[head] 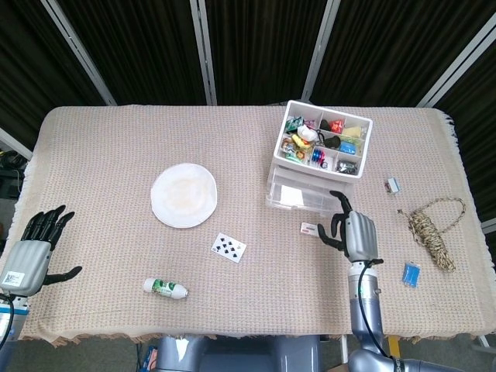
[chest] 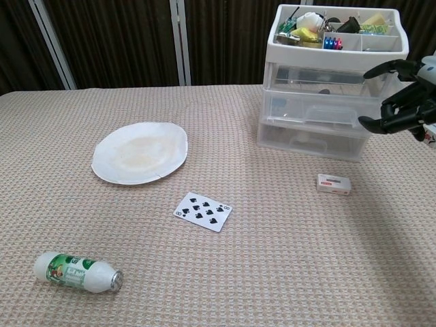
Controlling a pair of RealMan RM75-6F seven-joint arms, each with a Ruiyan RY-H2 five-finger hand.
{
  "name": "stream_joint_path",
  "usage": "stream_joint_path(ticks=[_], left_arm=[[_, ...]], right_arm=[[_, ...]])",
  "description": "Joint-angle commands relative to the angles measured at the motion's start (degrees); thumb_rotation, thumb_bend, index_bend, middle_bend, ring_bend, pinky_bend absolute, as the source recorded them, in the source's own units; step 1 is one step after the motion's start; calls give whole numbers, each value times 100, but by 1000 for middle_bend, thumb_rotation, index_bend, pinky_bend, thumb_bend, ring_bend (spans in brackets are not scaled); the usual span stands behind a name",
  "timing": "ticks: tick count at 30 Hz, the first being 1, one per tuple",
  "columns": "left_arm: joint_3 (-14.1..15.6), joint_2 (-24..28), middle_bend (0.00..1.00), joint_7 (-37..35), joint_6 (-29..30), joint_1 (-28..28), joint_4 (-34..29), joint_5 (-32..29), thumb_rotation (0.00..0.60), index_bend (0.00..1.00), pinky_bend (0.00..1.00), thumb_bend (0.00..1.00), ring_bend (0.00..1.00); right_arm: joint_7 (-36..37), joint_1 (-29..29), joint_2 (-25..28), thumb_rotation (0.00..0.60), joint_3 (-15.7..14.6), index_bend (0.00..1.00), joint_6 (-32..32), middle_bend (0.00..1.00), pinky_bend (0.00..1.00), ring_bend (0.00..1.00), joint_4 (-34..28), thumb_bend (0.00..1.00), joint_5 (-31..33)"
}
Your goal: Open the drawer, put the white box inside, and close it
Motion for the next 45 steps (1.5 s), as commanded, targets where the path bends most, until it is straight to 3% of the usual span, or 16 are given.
stream_joint_path(ticks=[1,7,13,20,31,45], left_arm=[[0,-3,0,7,2,1,-1,0,600,83,0,133,0],[-3,-14,0,16,14,3,-1,7,600,82,0,134,0],[-9,-24,0,2,41,9,4,21,600,82,0,133,0],[-15,-36,0,-34,87,20,26,51,600,83,0,134,0],[-23,-50,0,-79,116,25,52,73,600,83,0,136,0],[-28,-70,0,-98,132,25,80,90,600,83,0,134,0]], right_arm=[[0,-48,42,600,-52,118,23,786,753,807,-68,208,-35],[93,-266,166,600,-398,143,289,786,753,807,-245,192,-642],[318,-557,168,600,-1028,304,609,786,753,807,-300,192,-1643],[230,-682,61,600,-1337,318,503,786,753,808,-201,194,-1890],[120,-729,-161,600,-1331,330,277,786,753,807,313,195,-1792],[37,-569,-443,600,-798,365,-350,787,754,808,1106,210,-897]])
